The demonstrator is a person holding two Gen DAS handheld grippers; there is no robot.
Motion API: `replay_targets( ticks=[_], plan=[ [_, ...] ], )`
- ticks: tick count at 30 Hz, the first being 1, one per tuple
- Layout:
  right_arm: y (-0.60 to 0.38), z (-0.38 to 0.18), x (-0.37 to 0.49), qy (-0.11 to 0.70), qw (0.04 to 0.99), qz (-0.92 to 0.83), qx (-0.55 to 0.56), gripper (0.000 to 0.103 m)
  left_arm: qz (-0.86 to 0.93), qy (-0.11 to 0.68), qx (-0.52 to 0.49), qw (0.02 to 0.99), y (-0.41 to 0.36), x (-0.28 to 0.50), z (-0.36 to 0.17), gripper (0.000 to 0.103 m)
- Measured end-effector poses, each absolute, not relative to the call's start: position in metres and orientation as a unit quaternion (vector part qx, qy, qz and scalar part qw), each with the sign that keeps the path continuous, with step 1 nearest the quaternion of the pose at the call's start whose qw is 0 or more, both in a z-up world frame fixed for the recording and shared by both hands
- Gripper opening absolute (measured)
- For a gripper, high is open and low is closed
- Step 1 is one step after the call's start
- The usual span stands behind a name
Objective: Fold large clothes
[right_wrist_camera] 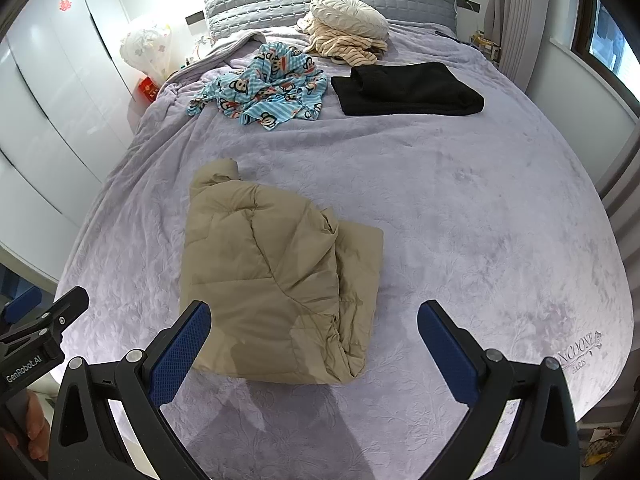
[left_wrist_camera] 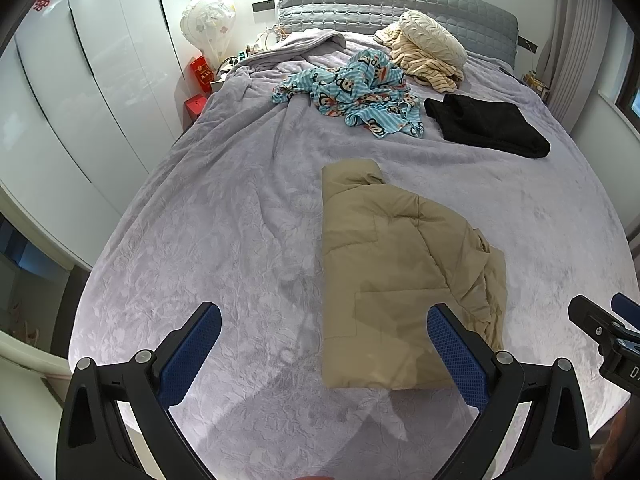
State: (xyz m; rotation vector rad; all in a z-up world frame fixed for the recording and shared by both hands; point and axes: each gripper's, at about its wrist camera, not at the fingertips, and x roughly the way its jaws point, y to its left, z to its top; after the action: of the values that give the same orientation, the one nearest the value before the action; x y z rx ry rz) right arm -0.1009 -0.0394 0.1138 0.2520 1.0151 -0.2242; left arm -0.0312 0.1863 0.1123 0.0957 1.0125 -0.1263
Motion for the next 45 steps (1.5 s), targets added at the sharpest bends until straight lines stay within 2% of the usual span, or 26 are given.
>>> replay_targets(
  ticks=[45],
  plan=[
    [-0.0333,0.1157,-0.1003,0.484,0.860,-0.110,0.118,0.103,-0.058,0.478,0.047,0.875,0.1914,-0.0295,0.1151,0.103]
  ],
)
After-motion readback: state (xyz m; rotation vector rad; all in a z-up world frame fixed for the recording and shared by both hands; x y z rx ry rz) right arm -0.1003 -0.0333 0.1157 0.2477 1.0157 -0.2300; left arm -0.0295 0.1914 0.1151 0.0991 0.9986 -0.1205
